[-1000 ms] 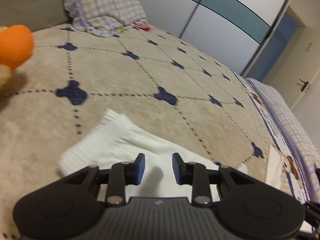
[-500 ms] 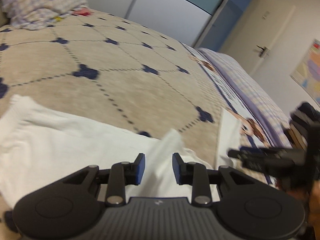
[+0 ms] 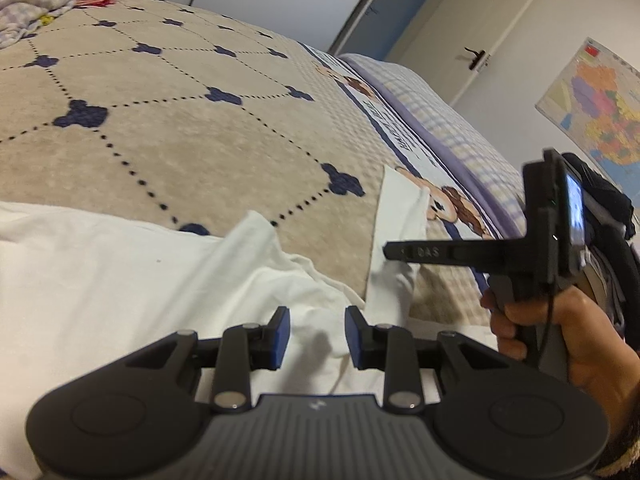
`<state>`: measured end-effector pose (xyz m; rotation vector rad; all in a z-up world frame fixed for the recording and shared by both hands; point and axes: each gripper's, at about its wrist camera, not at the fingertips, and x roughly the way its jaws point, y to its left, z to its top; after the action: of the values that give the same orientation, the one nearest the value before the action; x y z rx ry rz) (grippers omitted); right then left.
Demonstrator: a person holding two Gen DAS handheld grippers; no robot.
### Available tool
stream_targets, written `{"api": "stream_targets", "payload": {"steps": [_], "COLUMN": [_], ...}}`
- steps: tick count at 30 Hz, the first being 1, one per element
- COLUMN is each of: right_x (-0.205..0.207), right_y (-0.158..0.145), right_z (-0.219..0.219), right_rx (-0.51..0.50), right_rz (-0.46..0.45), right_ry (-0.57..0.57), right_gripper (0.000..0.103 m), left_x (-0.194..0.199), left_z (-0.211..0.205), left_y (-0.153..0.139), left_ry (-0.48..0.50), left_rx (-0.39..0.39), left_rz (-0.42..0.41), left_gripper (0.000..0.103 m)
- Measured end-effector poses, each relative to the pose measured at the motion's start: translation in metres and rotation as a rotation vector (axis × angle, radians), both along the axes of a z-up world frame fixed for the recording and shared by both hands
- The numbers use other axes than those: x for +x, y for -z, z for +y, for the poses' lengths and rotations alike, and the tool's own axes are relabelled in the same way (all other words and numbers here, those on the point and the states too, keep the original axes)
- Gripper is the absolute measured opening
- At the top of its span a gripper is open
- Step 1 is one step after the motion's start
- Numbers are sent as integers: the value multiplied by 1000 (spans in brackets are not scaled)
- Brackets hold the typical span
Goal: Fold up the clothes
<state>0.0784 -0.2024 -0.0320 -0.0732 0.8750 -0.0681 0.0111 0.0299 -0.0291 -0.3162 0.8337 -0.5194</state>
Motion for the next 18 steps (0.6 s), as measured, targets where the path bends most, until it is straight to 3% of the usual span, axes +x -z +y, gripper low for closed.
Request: {"api": "stream_targets", "payload": {"steps": [6,10,18], "right_x": [9,8,-25], "right_y": [5,4,-24], "right_z": [-10,-16,-19], "right_rx": [45,82,89], "right_rz": [-1,-15,-137], "right_ry": [94,129,120], "right_gripper": [38,8,6], "left_x": [-4,-10,-23], "left_z": [-3,-3,-7], "left_y": [-1,-2,-1], "left_ry": [58,104,193], "left_rx": [17,13,21], "left_rz": [-15,-24,-40], "left_gripper": [30,30,30]}}
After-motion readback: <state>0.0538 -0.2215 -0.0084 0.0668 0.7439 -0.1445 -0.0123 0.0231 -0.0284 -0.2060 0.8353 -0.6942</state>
